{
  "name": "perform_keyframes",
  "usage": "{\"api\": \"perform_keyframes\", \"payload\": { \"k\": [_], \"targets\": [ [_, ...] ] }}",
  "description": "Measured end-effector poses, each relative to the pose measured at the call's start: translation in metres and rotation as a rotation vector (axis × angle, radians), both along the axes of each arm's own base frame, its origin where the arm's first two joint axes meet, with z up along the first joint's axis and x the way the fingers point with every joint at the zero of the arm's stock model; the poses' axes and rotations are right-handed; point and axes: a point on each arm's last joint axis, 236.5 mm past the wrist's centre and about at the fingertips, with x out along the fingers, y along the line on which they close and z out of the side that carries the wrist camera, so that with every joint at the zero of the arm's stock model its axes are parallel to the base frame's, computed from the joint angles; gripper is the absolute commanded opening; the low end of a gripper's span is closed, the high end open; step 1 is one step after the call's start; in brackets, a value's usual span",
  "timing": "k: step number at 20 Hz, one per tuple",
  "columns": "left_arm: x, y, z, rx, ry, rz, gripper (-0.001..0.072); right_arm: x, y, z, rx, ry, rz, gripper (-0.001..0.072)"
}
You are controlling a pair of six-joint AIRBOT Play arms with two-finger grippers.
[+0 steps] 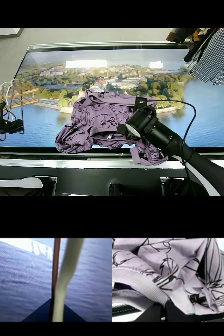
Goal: Fold the clothes and pants, and hang the long-sleeved shirts on hangers.
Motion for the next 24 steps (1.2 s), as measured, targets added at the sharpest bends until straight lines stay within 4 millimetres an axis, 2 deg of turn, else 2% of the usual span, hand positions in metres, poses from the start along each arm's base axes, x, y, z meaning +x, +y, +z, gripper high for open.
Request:
{"api": "perform_keyframes", "payload": {
  "k": [1, 3, 5, 9, 12, 13, 14, 16, 17, 20, 24],
  "targets": [
    [0.006, -0.001, 0.011, -0.002, -0.015, -0.009, 0.0035, 0.000, 0.000, 0.000, 0.000, 0.000, 0.000, 0.0048],
    [0.026, 0.011, 0.036, 0.038, -0.083, -0.009, 0.0034, 0.000, 0.000, 0.000, -0.001, 0.000, 0.000, 0.0048],
    [0.049, 0.014, 0.072, 0.057, -0.165, -0.010, 0.0034, 0.000, -0.001, 0.000, -0.003, -0.001, 0.001, 0.0048],
    [0.094, 0.024, 0.168, 0.168, -0.376, -0.019, 0.0032, 0.004, -0.004, 0.001, -0.019, -0.017, 0.006, 0.0048],
    [0.112, 0.013, 0.247, 0.259, -0.535, -0.041, 0.0030, 0.010, -0.010, 0.002, -0.045, -0.044, 0.009, 0.0048],
    [0.116, 0.002, 0.271, 0.280, -0.586, -0.061, 0.0030, 0.013, -0.013, 0.003, -0.055, -0.055, 0.007, 0.0048],
    [0.116, -0.013, 0.286, 0.288, -0.616, -0.088, 0.0029, 0.016, -0.016, 0.004, -0.059, -0.059, -0.001, 0.0048],
    [0.112, -0.055, 0.305, 0.289, -0.659, -0.174, 0.0029, 0.025, -0.026, 0.003, -0.054, -0.058, -0.040, 0.0048],
    [0.106, -0.082, 0.304, 0.273, -0.659, -0.232, 0.0030, 0.032, -0.029, 0.003, -0.026, -0.054, -0.062, 0.0048],
    [0.077, -0.164, 0.285, 0.204, -0.641, -0.409, 0.0032, 0.046, -0.031, 0.001, 0.088, -0.016, -0.096, 0.0048],
    [0.013, -0.264, 0.251, 0.080, -0.612, -0.648, 0.0033, 0.047, -0.033, 0.001, 0.156, 0.030, -0.083, 0.0048]
  ]
}}
